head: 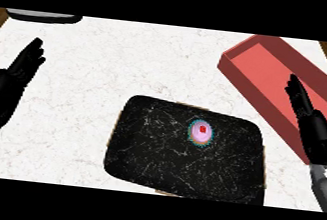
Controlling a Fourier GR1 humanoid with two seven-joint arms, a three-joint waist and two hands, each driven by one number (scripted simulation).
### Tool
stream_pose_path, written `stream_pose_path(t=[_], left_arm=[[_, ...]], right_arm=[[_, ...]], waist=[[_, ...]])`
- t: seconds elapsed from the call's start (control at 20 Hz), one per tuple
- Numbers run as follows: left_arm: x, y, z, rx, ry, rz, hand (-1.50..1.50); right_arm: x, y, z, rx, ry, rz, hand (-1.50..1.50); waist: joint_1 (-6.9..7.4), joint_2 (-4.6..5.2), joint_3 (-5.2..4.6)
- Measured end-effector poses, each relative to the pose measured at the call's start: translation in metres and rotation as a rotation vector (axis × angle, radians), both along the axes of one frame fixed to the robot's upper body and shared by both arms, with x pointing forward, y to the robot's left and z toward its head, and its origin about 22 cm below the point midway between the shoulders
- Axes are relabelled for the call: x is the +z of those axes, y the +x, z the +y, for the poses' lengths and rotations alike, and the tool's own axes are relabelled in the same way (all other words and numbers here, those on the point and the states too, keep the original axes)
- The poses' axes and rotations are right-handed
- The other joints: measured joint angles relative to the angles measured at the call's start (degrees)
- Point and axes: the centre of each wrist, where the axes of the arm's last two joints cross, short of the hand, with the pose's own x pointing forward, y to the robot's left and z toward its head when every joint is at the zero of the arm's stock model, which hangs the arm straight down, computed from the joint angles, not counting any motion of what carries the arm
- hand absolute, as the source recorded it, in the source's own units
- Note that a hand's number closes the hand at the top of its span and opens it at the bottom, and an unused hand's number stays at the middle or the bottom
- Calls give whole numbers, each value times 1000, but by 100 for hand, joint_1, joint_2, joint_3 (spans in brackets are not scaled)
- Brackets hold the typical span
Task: Pick the cupcake from the tray and place it in the cardboard box
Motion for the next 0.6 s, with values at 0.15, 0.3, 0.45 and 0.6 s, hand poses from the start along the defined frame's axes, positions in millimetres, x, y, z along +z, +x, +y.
stream_pose_path(t=[0.15,0.3,0.45,0.6], left_arm=[[0,2,0,-51,24,-33,0],[0,4,-7,-128,53,-86,0],[-6,2,-14,-204,44,-97,0],[-13,6,-18,-257,35,-115,0]], right_arm=[[34,4,3,2,25,-80,-150],[96,10,8,15,57,-224,-150],[134,3,-4,-19,-117,-219,-150],[142,-14,-6,-24,-186,-233,-150]], waist=[[18,38,-38],[-65,14,-70],[-89,16,-92],[-25,47,-83]])
